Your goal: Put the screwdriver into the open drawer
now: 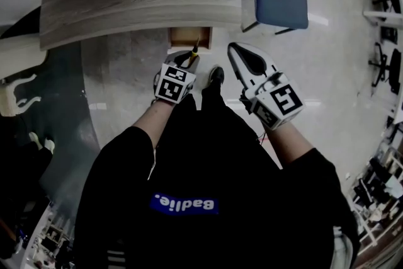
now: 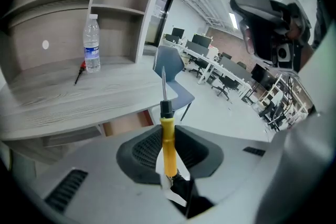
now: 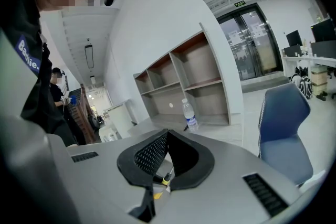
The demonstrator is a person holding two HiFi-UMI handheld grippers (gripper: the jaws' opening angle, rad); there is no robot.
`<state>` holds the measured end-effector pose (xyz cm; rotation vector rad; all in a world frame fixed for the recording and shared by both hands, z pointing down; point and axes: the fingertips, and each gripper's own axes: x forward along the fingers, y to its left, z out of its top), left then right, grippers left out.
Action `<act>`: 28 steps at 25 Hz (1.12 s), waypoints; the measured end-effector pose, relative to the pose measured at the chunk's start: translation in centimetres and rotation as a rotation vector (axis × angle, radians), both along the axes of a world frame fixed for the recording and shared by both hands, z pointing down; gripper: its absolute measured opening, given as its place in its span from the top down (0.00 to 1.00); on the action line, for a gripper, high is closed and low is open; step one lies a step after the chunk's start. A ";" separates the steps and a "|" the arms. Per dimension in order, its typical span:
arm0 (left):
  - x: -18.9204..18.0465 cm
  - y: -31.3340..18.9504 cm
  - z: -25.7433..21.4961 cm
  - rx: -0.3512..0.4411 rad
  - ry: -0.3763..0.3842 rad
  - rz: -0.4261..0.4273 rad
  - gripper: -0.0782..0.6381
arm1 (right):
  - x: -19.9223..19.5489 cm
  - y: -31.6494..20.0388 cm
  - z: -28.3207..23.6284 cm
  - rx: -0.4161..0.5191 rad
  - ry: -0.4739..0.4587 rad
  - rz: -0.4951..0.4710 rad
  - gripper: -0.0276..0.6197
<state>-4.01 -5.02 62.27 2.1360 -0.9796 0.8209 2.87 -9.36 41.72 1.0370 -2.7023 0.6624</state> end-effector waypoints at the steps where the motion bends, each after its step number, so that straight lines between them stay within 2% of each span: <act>1: 0.2 0.1 0.4 -0.005 -0.005 0.007 0.79 | 0.3 0.1 0.0 0.000 0.002 0.005 0.91; 15: 2.3 -0.6 5.9 -0.094 -0.084 0.043 0.79 | 2.5 -0.4 -0.1 0.016 0.009 0.035 0.91; 24: 1.3 -0.8 10.5 -0.170 -0.201 0.059 0.79 | 5.6 -0.1 0.8 -0.007 0.035 0.072 0.91; 28: 1.8 -1.3 11.9 -0.173 -0.233 0.088 0.79 | 6.9 0.2 1.2 -0.020 0.042 0.083 0.91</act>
